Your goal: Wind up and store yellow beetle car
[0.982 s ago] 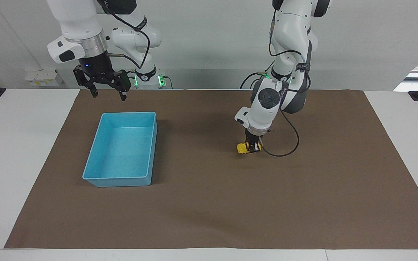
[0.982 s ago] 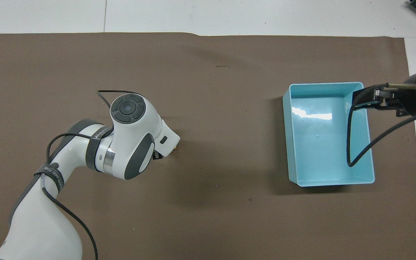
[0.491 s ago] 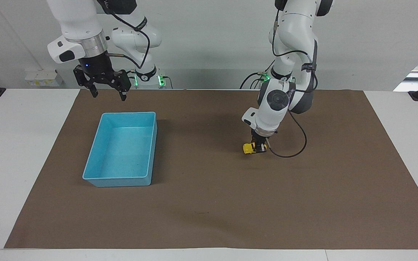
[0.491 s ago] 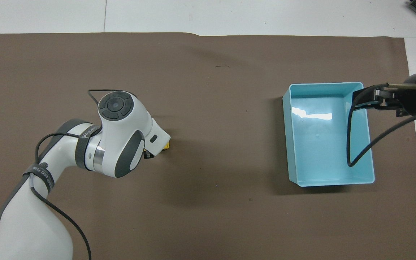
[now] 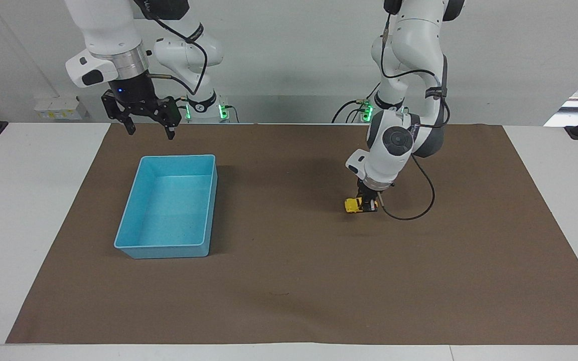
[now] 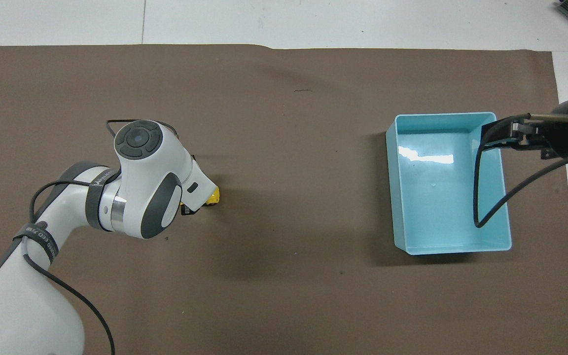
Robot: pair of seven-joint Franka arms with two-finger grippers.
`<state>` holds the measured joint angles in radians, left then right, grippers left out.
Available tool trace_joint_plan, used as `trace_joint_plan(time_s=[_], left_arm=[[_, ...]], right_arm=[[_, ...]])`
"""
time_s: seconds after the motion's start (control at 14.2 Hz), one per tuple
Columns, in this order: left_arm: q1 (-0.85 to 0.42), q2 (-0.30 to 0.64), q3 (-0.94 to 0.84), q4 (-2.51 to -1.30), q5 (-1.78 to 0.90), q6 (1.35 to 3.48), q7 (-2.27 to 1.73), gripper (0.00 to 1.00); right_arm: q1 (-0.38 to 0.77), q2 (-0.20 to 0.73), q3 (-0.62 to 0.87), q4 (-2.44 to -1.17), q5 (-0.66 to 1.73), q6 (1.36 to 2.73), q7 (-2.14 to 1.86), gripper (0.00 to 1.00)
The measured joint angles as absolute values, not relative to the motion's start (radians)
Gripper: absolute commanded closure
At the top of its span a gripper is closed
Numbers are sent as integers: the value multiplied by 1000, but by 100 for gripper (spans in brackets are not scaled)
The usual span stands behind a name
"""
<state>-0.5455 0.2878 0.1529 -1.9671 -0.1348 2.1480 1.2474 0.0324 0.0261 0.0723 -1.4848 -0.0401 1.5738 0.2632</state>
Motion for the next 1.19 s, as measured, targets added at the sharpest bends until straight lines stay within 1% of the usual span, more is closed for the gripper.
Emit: trace_joint_plan(time_s=[0.07, 0.14, 0.21, 0.35, 0.49, 0.77, 0.98, 1.19], left_arm=[[-541, 287, 153, -1968, -135, 2146, 1254, 100], [-540, 287, 154, -1968, -135, 2145, 1257, 54], [-540, 287, 154, -1968, -134, 2145, 1257, 1], [-539, 291, 156, -1968, -133, 2133, 1257, 0], [-533, 275, 160, -1957, -133, 2089, 1257, 0], [-493, 174, 168, -1905, -131, 2002, 1232, 0], [-466, 133, 172, -1879, -129, 1990, 1118, 0], [-410, 93, 182, -1854, -99, 1977, 1020, 0]], right_arm=[[32, 26, 72, -1485, -40, 1574, 263, 0], [32, 26, 72, -1485, -40, 1574, 263, 0], [32, 26, 72, -1485, -40, 1574, 263, 0], [32, 26, 72, -1485, -40, 1574, 263, 0], [32, 26, 72, -1485, -40, 1574, 263, 0], [32, 26, 72, -1485, -40, 1574, 263, 0], [33, 26, 72, -1485, -40, 1574, 263, 0], [33, 26, 72, -1485, -40, 1574, 263, 0]])
